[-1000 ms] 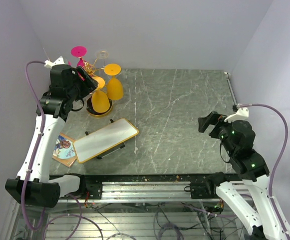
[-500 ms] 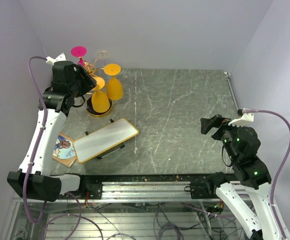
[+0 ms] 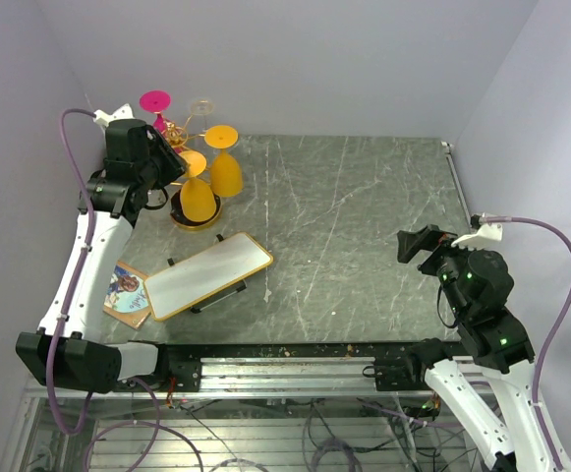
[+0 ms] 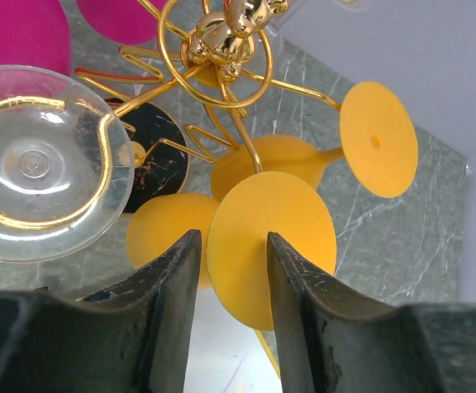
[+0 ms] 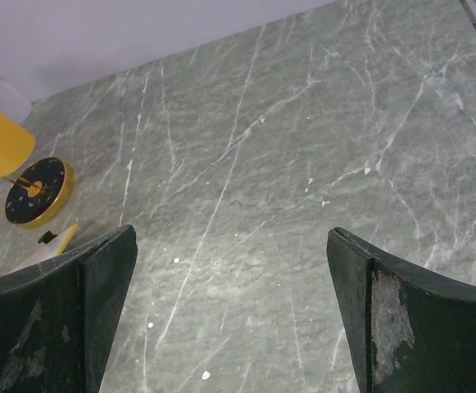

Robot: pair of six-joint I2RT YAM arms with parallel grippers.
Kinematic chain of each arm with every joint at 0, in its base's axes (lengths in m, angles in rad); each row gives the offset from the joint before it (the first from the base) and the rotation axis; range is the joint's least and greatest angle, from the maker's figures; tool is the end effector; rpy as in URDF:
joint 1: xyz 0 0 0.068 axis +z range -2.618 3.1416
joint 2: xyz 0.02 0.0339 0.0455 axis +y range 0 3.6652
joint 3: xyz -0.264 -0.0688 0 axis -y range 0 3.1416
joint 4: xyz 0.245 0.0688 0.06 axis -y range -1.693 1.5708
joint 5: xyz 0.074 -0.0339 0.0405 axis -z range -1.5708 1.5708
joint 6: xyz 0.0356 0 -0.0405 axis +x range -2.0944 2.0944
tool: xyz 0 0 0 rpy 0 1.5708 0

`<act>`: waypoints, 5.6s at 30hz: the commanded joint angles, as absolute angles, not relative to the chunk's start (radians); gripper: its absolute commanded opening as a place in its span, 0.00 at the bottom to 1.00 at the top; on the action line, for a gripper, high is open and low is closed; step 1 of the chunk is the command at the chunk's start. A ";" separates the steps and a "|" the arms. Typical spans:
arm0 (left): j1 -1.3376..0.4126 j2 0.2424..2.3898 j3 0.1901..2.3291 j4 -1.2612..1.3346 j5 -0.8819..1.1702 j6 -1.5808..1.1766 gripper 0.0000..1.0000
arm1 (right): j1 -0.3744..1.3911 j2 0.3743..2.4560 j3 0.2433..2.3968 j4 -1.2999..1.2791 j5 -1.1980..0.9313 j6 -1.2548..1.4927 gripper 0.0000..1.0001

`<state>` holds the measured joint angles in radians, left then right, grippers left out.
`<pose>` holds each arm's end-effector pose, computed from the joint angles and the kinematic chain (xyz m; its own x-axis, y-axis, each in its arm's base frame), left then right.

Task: Take the wine glass off the wine glass rack

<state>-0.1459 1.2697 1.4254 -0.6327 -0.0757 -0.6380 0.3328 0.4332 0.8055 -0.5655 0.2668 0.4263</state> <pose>0.2692 -0.0368 0.4126 -0.4116 -0.5398 -0.7343 -0.2075 0.8401 -0.5012 0.0911 0.0215 0.3485 -0.1944 0.3548 -0.9145 0.0108 0.9330 0.3597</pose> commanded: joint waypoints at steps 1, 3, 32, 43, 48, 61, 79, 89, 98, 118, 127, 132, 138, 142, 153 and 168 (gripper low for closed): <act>-0.152 1.273 1.434 -0.610 -0.096 -0.618 0.47 | 0.325 0.422 0.795 -0.544 0.292 0.421 1.00; -0.152 1.272 1.435 -0.608 -0.093 -0.617 0.45 | 0.325 0.422 0.794 -0.544 0.291 0.420 1.00; -0.149 1.252 1.453 -0.564 -0.097 -0.697 0.08 | 0.311 0.427 0.797 -0.552 0.322 0.430 1.00; -0.105 1.200 1.353 -0.436 -0.052 -0.869 0.07 | 0.305 0.430 0.795 -0.554 0.330 0.432 1.00; -0.075 1.177 1.318 -0.390 -0.031 -0.938 0.07 | 0.303 0.432 0.795 -0.554 0.332 0.433 1.00; -0.023 1.179 1.271 -0.301 0.043 -1.055 0.07 | 0.298 0.436 0.796 -0.556 0.343 0.438 1.00; 0.020 1.192 1.242 -0.288 0.054 -1.193 0.07 | 0.295 0.430 0.796 -0.559 0.352 0.441 1.00; 0.026 1.174 1.241 -0.340 -0.006 -1.233 0.07 | 0.293 0.431 0.795 -0.557 0.350 0.441 1.00; 0.028 1.189 1.245 -0.347 0.009 -1.257 0.07 | 0.294 0.435 0.795 -0.559 0.353 0.443 1.00; 0.045 1.059 1.209 -0.469 -0.081 -1.307 0.07 | 0.291 0.436 0.794 -0.561 0.356 0.444 1.00; 0.046 0.943 1.207 -0.553 -0.113 -1.274 0.07 | 0.291 0.449 0.795 -0.560 0.347 0.443 1.00; 0.046 0.857 1.193 -0.577 -0.055 -1.244 0.07 | 0.291 0.453 0.795 -0.559 0.337 0.439 1.00; 0.046 0.745 1.069 -0.426 0.157 -1.262 0.07 | 0.291 0.468 0.796 -0.560 0.318 0.437 1.00; 0.046 0.727 1.029 -0.312 0.284 -1.259 0.07 | 0.291 0.490 0.795 -0.558 0.293 0.446 1.00; 0.000 0.751 0.868 0.096 0.531 -1.348 0.07 | 0.291 0.618 0.855 -0.604 0.239 0.566 1.00; -0.252 0.887 0.593 0.793 0.482 -1.684 0.07 | 0.293 0.738 0.681 0.052 -0.521 0.839 1.00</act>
<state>-0.2012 0.8562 0.6533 0.4824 0.5011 -1.5505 0.2955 0.6865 0.7296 -0.2337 -0.2756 0.7055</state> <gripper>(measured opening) 0.082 0.994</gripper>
